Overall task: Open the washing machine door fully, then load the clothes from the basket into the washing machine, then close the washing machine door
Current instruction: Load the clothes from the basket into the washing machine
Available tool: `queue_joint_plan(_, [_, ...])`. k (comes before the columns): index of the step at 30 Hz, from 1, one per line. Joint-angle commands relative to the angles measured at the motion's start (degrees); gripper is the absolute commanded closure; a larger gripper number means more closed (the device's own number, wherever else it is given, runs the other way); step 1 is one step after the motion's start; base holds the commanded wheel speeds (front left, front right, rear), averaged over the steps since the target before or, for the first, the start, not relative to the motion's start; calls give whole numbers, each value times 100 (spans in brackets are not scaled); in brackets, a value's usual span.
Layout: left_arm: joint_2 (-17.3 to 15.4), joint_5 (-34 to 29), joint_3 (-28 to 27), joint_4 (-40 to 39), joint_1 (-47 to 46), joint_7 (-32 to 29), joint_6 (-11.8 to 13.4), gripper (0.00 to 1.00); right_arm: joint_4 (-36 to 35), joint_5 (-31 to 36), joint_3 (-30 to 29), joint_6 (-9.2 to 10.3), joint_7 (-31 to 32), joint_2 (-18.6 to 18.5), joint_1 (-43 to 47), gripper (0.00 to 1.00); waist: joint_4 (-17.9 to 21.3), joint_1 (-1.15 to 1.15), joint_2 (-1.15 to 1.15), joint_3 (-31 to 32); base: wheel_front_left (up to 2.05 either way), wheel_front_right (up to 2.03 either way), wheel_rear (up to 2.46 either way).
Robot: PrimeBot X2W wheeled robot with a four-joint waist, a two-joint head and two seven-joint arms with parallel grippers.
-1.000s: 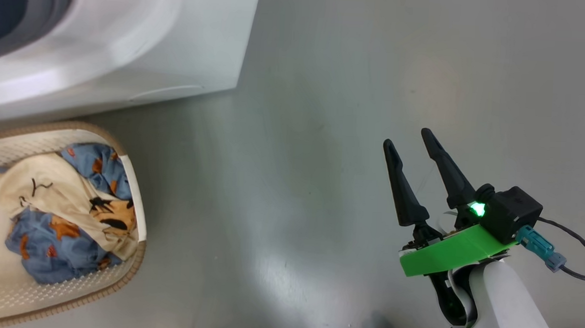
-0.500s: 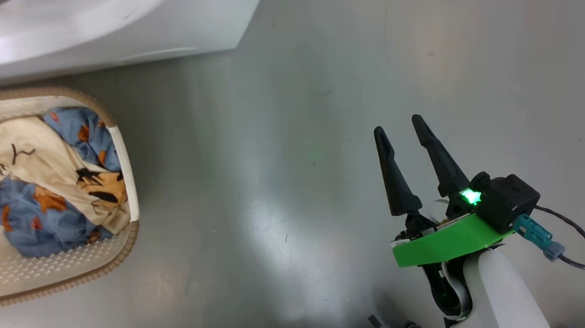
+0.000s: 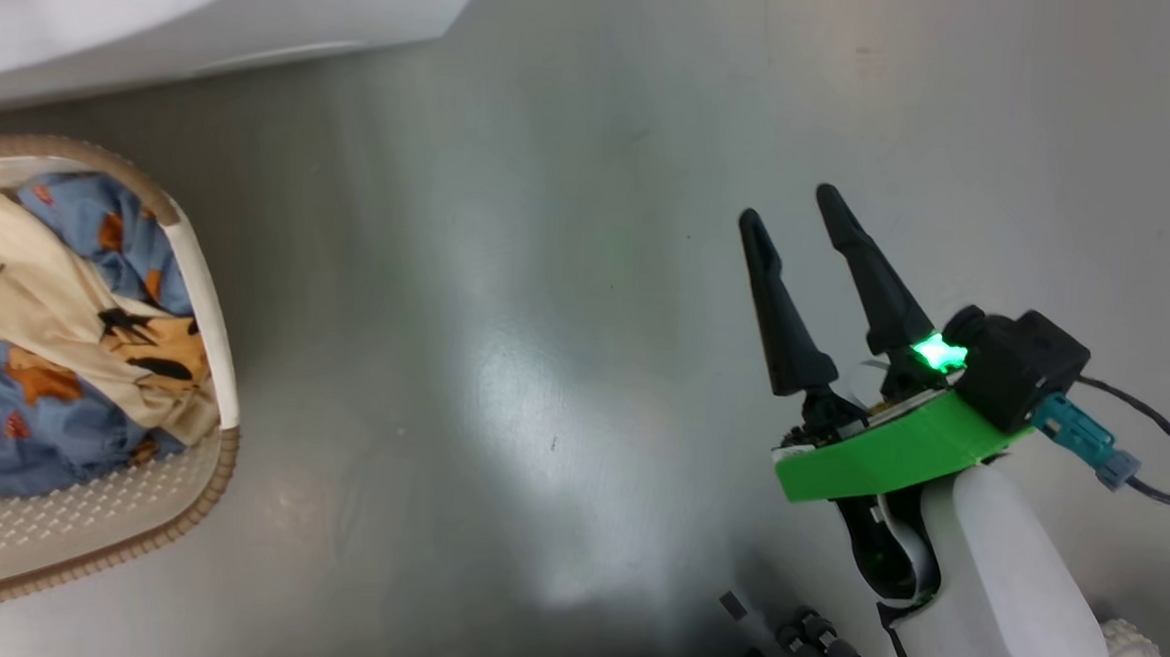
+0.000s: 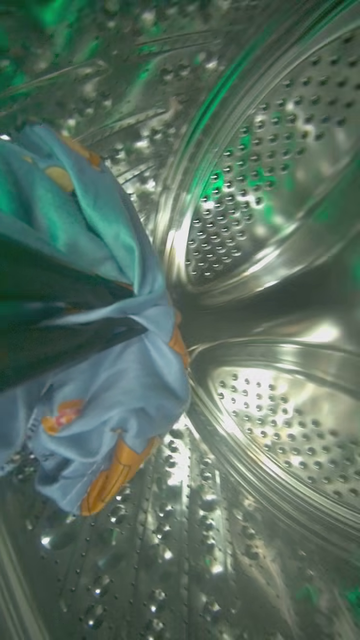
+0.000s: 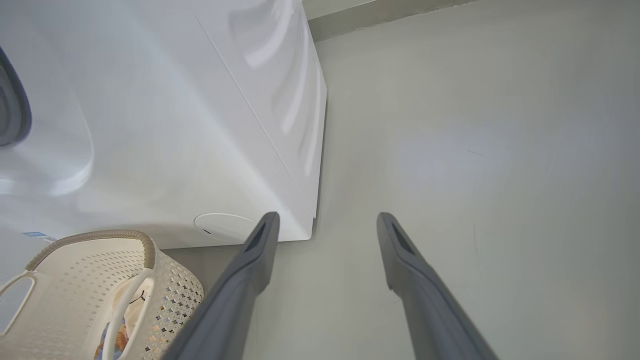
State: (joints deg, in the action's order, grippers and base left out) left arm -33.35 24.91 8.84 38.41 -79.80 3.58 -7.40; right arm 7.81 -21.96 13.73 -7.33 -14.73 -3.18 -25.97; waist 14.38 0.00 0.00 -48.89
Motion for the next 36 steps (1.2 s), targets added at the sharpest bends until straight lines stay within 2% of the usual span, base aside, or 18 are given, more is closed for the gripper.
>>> queue_joint_plan(1, [-466,-130,-34,-248,-148,316,-9,100,-129,-108,155,-16,-27,30,115,0,66,0,0,-83,0,0,0])
queue_joint_plan(3, [-564,-245,14,-289,-206,721,-9,100,-121,-163,187,-16,-27,30,97,0,90,0,0,-102,0,0,0])
queue_joint_plan(6, [-651,-389,54,-328,-272,1013,-9,100,-105,-195,196,-16,-27,30,87,0,101,0,0,-106,0,0,0])
queue_joint_plan(14, [-474,-212,-80,56,-155,1120,-3,100,-58,-143,162,-16,-27,30,74,0,-11,0,0,-25,0,0,0])
queue_joint_plan(15, [-439,-147,-77,151,-140,1090,-4,72,-51,-132,158,-16,-27,30,77,0,-30,0,0,-10,0,0,0])
queue_joint_plan(16, [-415,-107,-53,227,-143,1052,-5,0,-47,-115,159,-16,-27,30,78,0,-49,0,0,4,0,0,0])
queue_joint_plan(26, [-86,307,220,604,-139,501,2,0,61,-45,137,-16,-27,30,89,0,-222,0,0,214,0,0,0])
queue_joint_plan(36, [209,546,211,681,245,467,86,0,128,-14,75,-16,-27,30,118,0,-341,0,0,455,0,0,0])
